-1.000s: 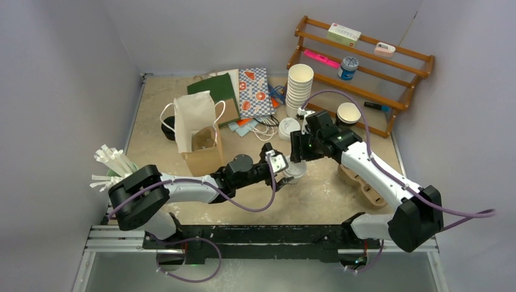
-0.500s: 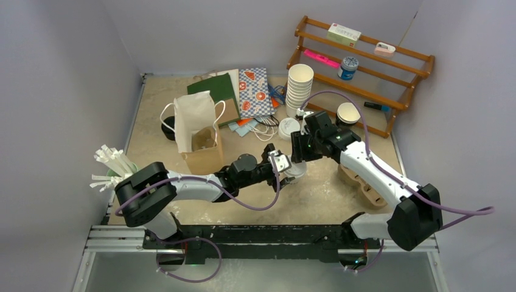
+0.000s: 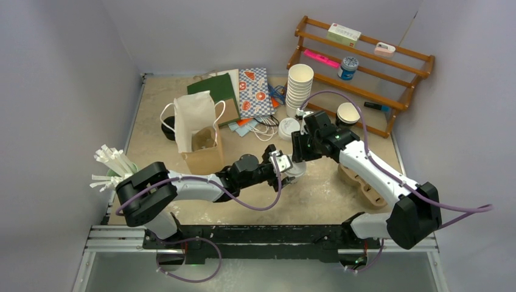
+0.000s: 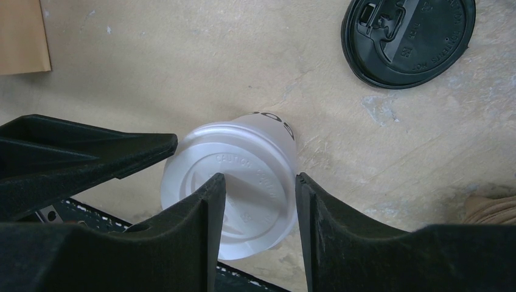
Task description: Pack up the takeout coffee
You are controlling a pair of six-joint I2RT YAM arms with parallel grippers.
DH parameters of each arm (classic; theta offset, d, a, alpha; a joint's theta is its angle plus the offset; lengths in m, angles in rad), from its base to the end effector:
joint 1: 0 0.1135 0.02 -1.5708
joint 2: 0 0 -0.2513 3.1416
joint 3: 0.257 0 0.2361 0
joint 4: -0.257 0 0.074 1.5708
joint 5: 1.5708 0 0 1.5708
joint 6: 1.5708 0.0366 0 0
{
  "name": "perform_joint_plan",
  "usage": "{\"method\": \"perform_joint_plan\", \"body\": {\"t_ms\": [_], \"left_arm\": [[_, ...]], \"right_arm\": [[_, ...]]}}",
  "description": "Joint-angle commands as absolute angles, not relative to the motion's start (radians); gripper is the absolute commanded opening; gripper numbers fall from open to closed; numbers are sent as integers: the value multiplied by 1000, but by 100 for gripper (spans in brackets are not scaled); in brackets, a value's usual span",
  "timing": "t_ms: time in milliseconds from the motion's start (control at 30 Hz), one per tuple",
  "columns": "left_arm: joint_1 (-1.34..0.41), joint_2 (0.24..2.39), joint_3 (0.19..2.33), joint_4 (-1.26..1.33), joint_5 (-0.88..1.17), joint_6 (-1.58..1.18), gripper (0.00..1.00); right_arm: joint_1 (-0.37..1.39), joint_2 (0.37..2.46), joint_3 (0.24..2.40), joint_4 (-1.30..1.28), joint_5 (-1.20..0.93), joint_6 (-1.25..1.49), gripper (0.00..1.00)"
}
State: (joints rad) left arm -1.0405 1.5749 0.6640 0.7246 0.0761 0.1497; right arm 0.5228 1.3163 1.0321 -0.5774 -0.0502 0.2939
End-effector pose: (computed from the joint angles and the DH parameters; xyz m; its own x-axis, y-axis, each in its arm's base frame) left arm 0.1579 -0.2749 0.2007 0.0413 0.2236 -0.9738 0.9019 0.4111 0.1326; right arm 0.2285 0.1338 0.2664 -0.7820 -0.1167 -0.6123 -0.3139 0.9224 0.2251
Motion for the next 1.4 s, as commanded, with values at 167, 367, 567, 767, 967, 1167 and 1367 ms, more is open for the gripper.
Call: {"method": "perform_joint_plan", "body": {"t_ms": [167,367,567,767,967,1167,1367], "left_arm": [[-1039,1508,688,750,61,104,86],[-1039,1453,712,701,65,60,89],[-1039,1490,744,651,14,25,94],[-1039,1535,767,632,3,8,94],[-1039,1572,787,617,5,9,93],[-1039,1591,795,614,14,14,91],[-1038,1571,780,618,55,9,96]], "right_arm": [[531,1323,1045,-604,-60,286,48],[531,1316,1049,-604,-53,288,47],[531,1315,1049,-604,-57,290,47],[533,1311,1048,-606,-57,292,47],[532,1310,1045,-608,-57,292,47],[531,1307,1043,-609,-57,294,47],[533,1307,1041,-609,-54,295,47]]}}
